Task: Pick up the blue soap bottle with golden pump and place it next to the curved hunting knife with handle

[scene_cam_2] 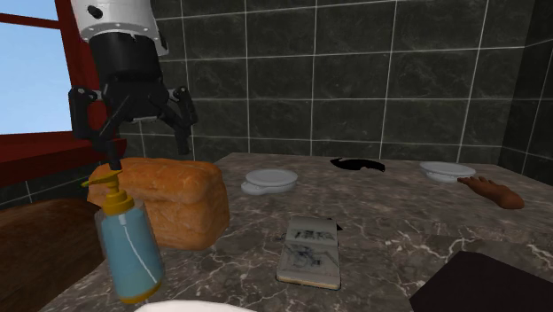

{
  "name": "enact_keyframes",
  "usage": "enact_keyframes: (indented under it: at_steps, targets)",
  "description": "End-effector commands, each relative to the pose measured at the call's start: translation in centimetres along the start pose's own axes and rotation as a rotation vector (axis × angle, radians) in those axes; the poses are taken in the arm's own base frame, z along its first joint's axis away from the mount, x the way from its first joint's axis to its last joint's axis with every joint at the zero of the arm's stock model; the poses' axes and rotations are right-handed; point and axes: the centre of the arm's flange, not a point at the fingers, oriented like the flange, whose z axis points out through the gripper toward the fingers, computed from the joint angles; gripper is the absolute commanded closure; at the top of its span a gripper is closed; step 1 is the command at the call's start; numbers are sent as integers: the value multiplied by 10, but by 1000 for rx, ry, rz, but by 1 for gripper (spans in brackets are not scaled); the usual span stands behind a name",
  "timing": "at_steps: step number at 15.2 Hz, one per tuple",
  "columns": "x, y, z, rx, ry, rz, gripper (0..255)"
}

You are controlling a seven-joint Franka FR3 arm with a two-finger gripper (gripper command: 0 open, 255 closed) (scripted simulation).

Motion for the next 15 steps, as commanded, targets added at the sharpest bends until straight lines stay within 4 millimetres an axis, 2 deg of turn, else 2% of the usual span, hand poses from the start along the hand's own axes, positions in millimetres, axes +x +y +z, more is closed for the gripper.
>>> enact_keyframes:
  at_steps: [1, 3, 4, 11, 15]
  targets:
    - [14, -23, 18, -13, -26, -24, 0]
    - [28, -45, 29, -21, -36, -47, 0]
    - [31, -49, 30, -22, -38, -51, 0]
    - [29, -48, 70, -22, -38, -51, 0]
    - [29, -48, 70, -22, -38, -51, 0]
